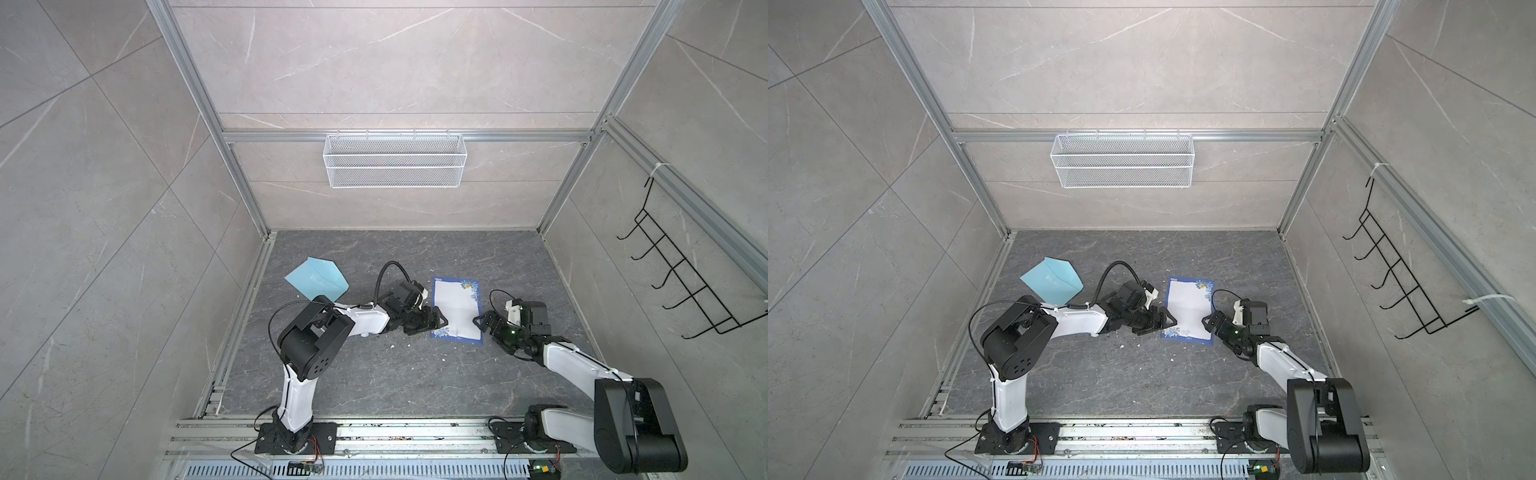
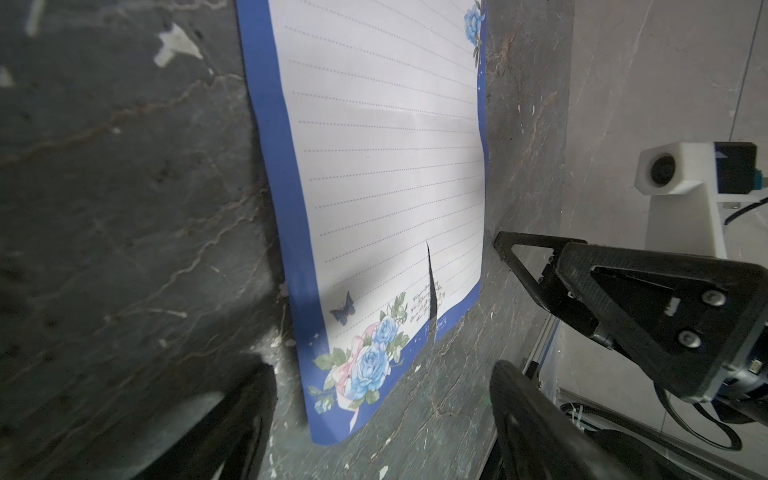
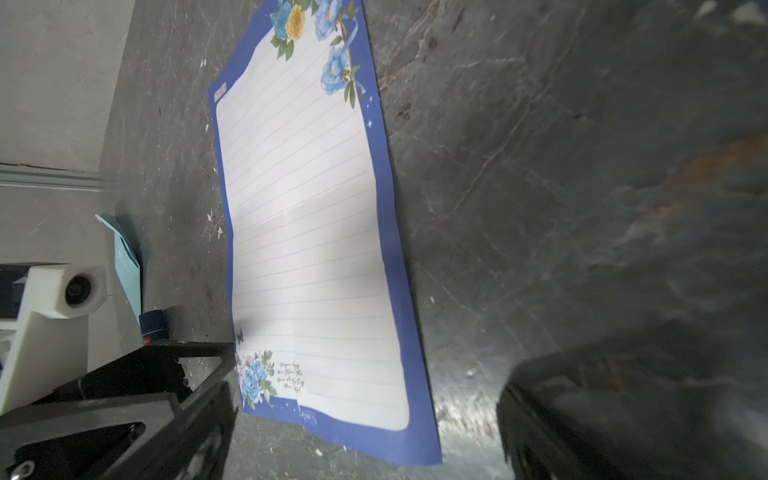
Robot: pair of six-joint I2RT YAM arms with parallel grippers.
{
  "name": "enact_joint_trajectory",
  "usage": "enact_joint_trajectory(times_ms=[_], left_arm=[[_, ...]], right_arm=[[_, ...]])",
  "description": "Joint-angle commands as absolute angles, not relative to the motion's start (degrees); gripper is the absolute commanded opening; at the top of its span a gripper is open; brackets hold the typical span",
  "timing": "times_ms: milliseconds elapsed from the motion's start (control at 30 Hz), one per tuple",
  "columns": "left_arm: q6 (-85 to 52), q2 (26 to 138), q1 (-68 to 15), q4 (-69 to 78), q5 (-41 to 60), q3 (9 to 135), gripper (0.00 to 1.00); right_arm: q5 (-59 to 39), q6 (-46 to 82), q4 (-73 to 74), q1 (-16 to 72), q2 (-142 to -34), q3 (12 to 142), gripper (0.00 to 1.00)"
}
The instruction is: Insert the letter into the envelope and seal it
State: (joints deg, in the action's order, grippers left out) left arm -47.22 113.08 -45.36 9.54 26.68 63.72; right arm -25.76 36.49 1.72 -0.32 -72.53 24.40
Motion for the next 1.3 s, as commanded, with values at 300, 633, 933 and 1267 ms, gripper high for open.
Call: enact_joint_trajectory(times_ms=[300,633,933,1267], left_arm=[[-49.64,115.93,-45.35,11.31,27.77,64.77,0.8],[-51.46,116.24,-45.35,13.35,28.69,65.83,0.72],[-52.67,115.4,-45.37,15.15,28.69,65.92,0.39],[-48.08,112.13,-45.35,8.51,26.27,67.76,0.0]], right_arm=[[-32.0,38.31,11.26,-1.41,-82.33,23.07,0.97],[-33.37,38.25,13.18,-1.53,-85.73,22.76,0.97],[-34.43,38.19,13.01,-1.63,-86.09,23.18,0.97],[-34.02,36.56,7.58,-1.59,-74.72,24.86,0.98]])
